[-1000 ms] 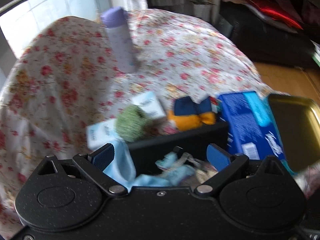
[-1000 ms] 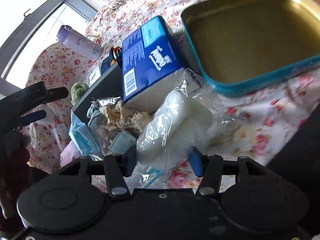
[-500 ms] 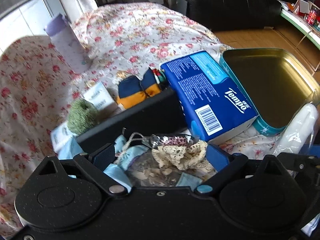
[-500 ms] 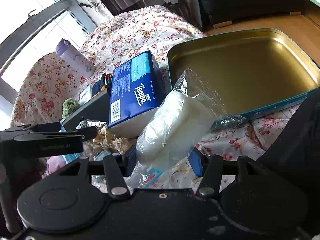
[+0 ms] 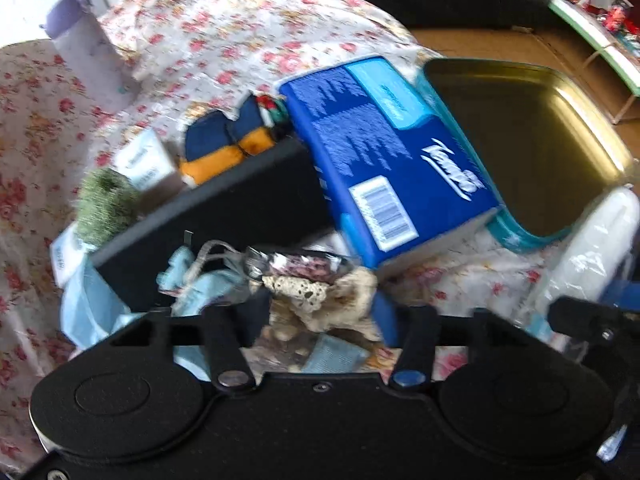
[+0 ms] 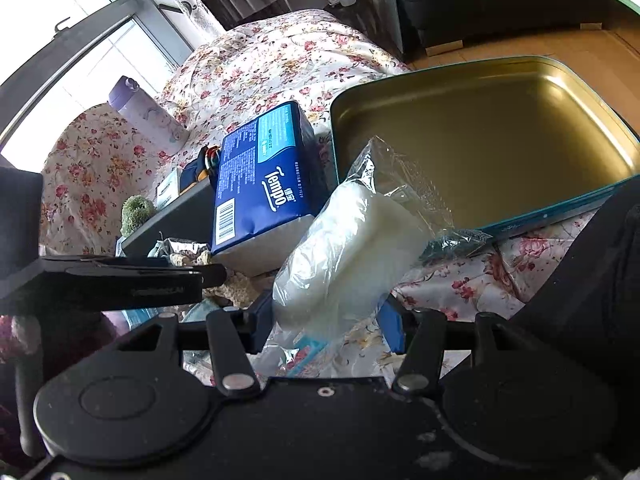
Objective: Organize soft objects
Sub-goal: 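Grasp the beige lace pouch with the left tool while the right tool holds the white pad, then carry both items into the tin tray and open both tools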
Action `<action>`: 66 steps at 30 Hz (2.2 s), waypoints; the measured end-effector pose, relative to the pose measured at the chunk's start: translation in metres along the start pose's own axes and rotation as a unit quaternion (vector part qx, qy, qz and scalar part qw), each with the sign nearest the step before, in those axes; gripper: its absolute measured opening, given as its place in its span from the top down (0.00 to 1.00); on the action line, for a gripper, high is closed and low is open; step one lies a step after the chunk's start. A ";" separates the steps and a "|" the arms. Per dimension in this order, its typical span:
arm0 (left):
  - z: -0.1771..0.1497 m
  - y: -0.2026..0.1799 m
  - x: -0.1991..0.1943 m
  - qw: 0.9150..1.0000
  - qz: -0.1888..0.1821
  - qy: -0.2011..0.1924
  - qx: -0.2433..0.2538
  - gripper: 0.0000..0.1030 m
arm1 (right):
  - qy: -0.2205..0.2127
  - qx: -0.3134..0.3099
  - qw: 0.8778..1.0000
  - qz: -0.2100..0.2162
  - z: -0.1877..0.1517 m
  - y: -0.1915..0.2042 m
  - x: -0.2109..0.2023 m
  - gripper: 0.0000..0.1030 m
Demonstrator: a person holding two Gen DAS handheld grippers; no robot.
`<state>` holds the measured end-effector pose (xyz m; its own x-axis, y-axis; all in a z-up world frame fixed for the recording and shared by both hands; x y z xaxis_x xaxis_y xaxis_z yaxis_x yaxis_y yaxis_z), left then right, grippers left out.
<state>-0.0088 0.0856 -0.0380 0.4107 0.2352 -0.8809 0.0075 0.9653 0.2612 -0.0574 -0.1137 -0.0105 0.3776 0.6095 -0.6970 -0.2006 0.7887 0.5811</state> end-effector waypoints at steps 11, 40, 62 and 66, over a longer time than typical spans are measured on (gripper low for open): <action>-0.007 0.013 -0.028 0.996 -0.019 -0.024 -0.081 0.82 | -0.015 -0.010 1.000 0.000 0.004 0.001 -0.017 0.48; 0.002 -0.012 0.010 0.999 0.019 0.008 -0.039 0.49 | -0.021 0.000 1.000 0.004 0.008 -0.008 -0.021 0.47; 0.026 0.021 -0.107 0.985 -0.002 -0.120 -0.124 0.49 | -0.089 -0.004 0.993 -0.073 0.052 -0.024 -0.066 0.47; 0.049 -0.003 -0.112 0.985 -0.015 -0.137 -0.102 0.49 | -0.119 -0.001 0.987 -0.107 0.072 -0.037 -0.081 0.47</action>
<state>-0.0101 0.0513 0.0790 0.6438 0.1940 -0.7402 -0.1494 0.9806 0.1270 -0.0150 -0.1976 0.0546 0.6129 0.3931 -0.6855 -0.0942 0.8976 0.4306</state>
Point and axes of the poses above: each gripper's, at about its wrist camera, not at the fingertips, and x roughly the way its jaws point, y to its left, z to its top, the point moved 3 cm from there along x, roughly the way its jaws point, and after that the axes turned 14 degrees about z, right-handed, at the moved point
